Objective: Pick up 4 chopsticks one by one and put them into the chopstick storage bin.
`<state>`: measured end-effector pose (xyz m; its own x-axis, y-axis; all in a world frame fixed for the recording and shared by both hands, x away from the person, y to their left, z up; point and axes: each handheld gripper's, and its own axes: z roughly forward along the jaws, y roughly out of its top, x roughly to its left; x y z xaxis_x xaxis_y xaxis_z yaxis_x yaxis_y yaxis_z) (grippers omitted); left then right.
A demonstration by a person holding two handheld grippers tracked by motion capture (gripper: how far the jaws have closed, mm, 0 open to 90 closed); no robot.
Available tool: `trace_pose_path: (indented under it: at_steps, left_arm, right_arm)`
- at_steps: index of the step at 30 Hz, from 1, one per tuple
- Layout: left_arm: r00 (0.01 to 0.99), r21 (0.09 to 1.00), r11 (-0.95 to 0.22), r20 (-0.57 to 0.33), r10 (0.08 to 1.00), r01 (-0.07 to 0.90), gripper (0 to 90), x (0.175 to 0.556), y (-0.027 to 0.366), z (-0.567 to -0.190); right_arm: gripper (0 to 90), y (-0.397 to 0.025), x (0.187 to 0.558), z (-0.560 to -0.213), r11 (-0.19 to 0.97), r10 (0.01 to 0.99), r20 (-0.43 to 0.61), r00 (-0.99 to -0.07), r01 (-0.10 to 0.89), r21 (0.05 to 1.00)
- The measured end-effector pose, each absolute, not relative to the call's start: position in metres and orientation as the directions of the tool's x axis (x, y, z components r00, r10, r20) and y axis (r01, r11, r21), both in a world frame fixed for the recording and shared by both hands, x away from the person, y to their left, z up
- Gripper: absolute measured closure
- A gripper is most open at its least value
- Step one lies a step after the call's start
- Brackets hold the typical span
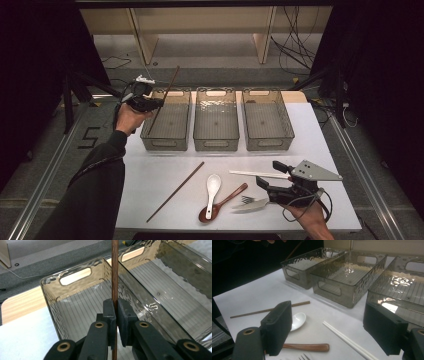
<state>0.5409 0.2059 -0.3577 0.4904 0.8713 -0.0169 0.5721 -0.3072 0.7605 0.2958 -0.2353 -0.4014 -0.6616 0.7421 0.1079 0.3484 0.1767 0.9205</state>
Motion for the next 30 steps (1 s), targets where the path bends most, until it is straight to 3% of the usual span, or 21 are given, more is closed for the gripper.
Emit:
trace_pose_path:
  at_steps: [26,30]
  left_arm:
    - [0.455,0.728,-0.335,0.035,0.89,0.598,83.1,0.545,0.211,-0.389]
    - [0.432,0.724,-0.313,0.022,0.902,0.615,77.6,0.545,0.214,-0.393]
  right_arm:
    - [24.4,-0.235,0.296,-0.402,0.176,0.742,0.114,-0.66,0.356,0.918]
    - [24.4,-0.236,0.296,-0.402,0.175,0.742,0.114,-0.661,0.355,0.918]
